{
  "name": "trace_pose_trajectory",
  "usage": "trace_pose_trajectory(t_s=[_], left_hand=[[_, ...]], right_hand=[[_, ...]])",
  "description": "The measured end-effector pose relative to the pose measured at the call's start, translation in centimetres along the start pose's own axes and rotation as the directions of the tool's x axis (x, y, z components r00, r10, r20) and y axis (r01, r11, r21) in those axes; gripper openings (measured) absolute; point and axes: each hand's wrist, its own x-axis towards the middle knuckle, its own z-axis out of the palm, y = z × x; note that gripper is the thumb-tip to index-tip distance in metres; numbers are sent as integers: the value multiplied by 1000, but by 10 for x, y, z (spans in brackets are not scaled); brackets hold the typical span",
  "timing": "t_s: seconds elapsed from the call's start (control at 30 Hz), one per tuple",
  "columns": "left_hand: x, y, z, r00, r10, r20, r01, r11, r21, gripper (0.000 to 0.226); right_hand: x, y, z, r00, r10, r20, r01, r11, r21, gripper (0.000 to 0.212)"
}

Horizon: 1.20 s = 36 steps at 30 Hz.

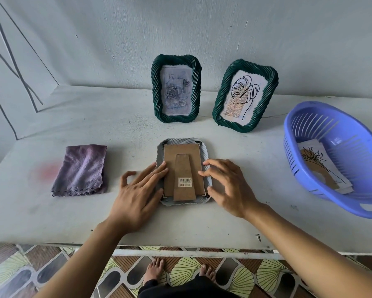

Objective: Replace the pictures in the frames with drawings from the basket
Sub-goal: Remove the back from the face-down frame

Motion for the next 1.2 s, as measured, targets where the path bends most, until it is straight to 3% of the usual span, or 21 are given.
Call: trace_pose_trajectory(t_s=[0.3,0.47,0.57,0.8,1.2], left_hand=[[3,0,1,999,-34,-42,29,992,-119,52],[16,15,-8,965,-235,-116,194,938,-287,49],[29,33,-14,953,-260,-157,232,957,-175,47],[60,74,-11,965,-254,-59,260,958,125,54],[87,92,2,939,-342,-32,343,929,137,41]], right_hand=[[0,1,0,1000,2,-10,-1,999,35,33],[6,3,-1,999,34,-31,-31,995,91,32],[11,5,-2,996,20,-87,-14,998,66,30],[23,10,-1,990,-26,-140,8,992,-129,30],[14,21,-8,991,-47,-127,33,994,-107,27]])
